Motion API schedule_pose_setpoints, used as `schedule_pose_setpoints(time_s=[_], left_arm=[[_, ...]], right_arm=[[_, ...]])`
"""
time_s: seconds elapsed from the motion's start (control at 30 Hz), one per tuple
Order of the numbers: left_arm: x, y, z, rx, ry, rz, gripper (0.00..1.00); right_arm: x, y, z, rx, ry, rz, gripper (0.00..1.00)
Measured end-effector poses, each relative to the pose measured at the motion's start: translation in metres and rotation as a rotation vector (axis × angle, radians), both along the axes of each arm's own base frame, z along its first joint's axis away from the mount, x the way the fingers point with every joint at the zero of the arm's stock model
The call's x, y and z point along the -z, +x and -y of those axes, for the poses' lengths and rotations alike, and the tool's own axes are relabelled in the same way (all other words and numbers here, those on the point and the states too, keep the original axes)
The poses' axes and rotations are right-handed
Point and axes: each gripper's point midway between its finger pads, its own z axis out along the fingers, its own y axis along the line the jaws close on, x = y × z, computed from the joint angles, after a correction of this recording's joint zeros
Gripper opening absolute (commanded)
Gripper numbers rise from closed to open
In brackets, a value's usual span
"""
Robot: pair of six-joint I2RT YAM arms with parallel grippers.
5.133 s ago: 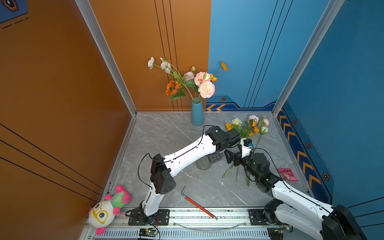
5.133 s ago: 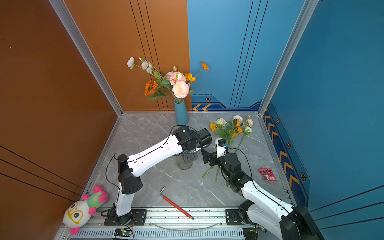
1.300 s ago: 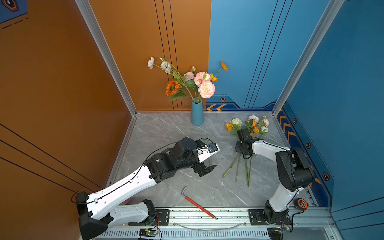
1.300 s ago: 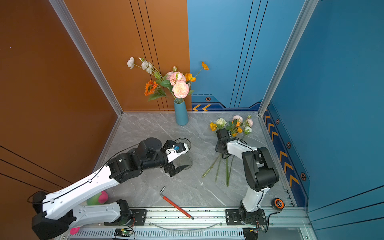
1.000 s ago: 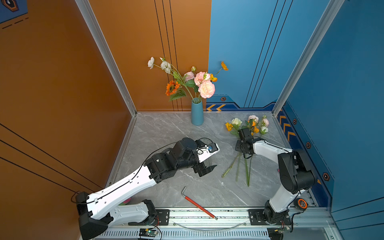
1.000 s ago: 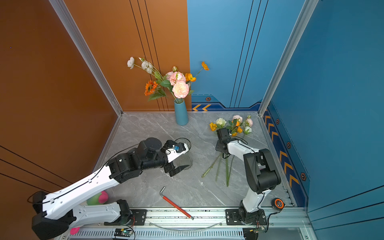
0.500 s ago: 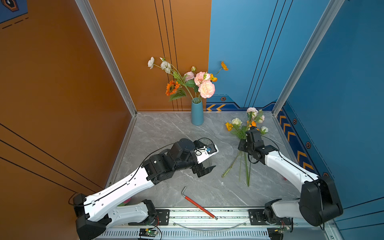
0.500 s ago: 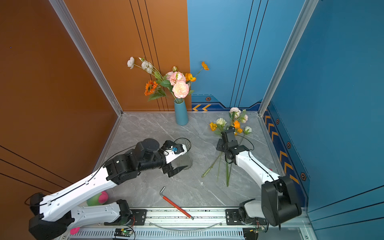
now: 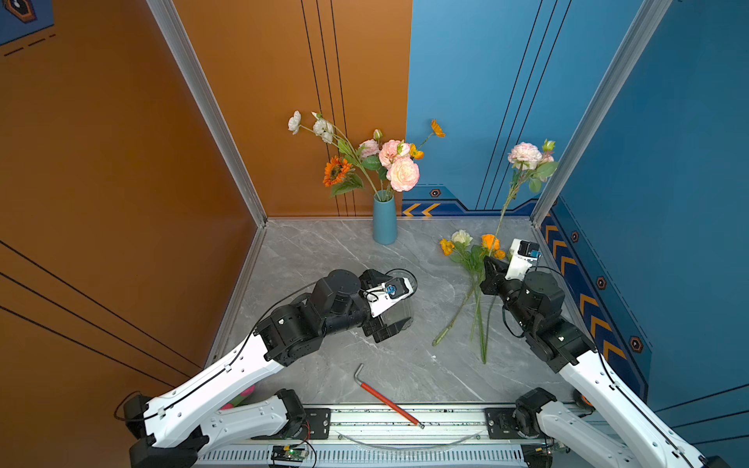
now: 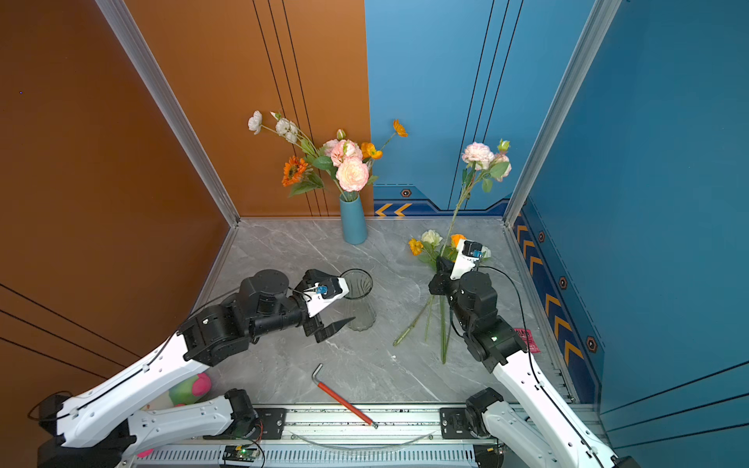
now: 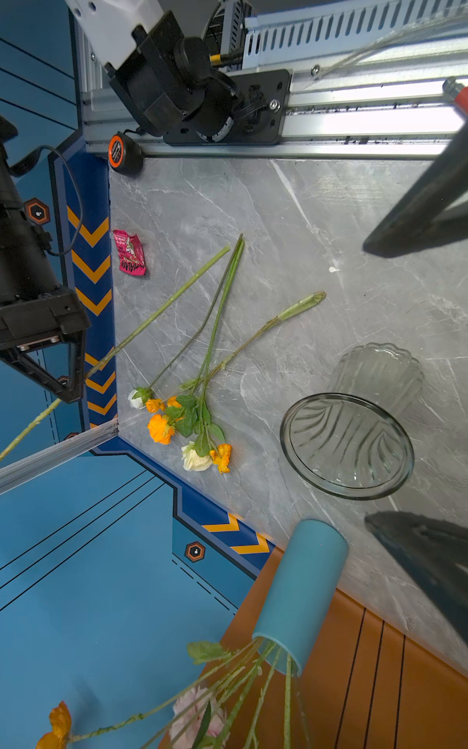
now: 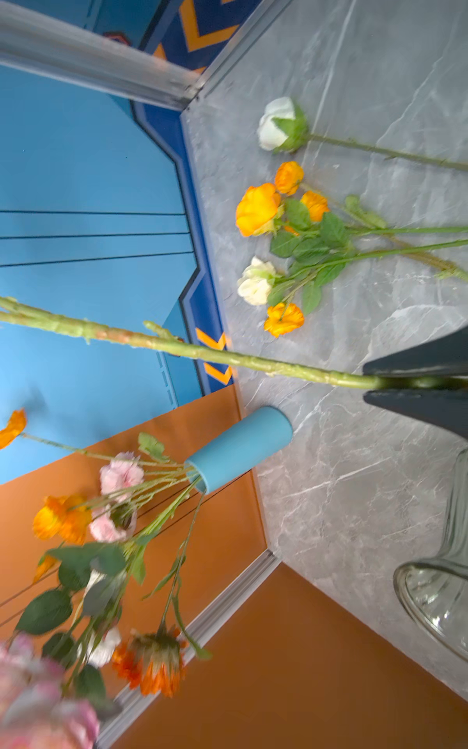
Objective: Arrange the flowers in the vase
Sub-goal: 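Carry the pink flower with the right gripper over the clear glass vase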
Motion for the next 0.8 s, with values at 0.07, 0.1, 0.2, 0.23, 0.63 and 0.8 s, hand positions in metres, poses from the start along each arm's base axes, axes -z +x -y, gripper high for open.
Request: schedule_pose_setpoints(time_s=[0.07,0.1,0.2,0.23,0.63,0.8], left_arm=[[-0.001,-0.001,-0.005,-0.008,-0.001,0.001,0.98],[0.001,-0.001,-0.009,-0.016,-0.003,-0.001,0.98],[0.019,0.002,-0.022,-0.053,0.013,-0.022,0.98],[0.028,0.004,-0.026,-0.069,0.025,-0.032,0.98],[0.034,0.022,-0.068,-0.216,-0.058,-0.037,0.98],[0.026,0.017,-0.068,-0.212,-0.106,-0.057,0.98]], right_arm=[[-0.013,-0.003,-0.016,-0.044,-0.037,0.039,0.00],[-0.023,-0.005,-0.028,-0.075,-0.054,0.068,0.00],[-0.057,-0.016,-0.068,-0.168,-0.103,0.182,0.00],[-0.067,-0.021,-0.082,-0.201,-0.116,0.222,0.00],[-0.169,-0.068,-0.194,-0.369,-0.219,0.604,0.00],[-0.171,-0.059,-0.215,-0.352,-0.227,0.651,0.00]])
